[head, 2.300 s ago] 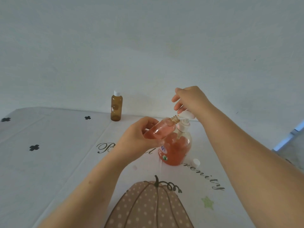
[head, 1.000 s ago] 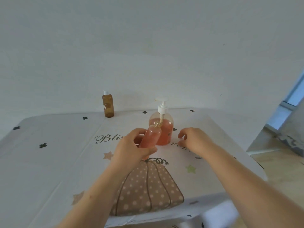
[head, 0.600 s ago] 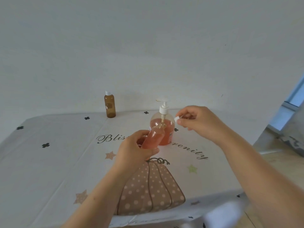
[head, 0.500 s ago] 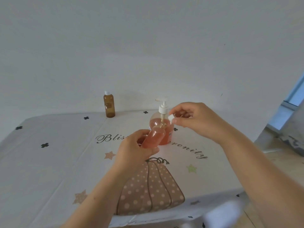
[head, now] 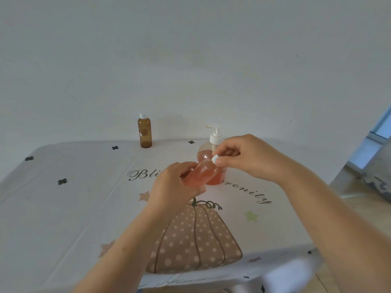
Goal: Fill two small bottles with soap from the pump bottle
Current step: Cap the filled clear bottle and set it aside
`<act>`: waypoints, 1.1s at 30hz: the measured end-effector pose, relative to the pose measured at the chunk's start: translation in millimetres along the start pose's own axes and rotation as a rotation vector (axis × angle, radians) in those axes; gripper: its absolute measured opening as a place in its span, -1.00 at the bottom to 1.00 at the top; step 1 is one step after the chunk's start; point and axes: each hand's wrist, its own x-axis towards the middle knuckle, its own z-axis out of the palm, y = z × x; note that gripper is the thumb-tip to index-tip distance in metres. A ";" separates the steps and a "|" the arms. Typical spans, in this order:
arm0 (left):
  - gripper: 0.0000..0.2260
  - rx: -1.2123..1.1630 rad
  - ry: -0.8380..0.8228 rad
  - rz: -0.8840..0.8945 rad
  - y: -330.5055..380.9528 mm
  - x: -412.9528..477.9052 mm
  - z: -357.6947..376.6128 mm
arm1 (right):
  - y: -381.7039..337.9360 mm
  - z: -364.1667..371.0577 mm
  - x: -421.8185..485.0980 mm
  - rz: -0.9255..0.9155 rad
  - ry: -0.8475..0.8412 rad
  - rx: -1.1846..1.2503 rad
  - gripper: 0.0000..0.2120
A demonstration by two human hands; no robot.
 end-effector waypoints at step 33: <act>-0.61 0.082 0.050 0.072 -5.2 -0.1 -9.8 | -5.3 16.1 1.7 0.079 -0.041 -0.012 -0.70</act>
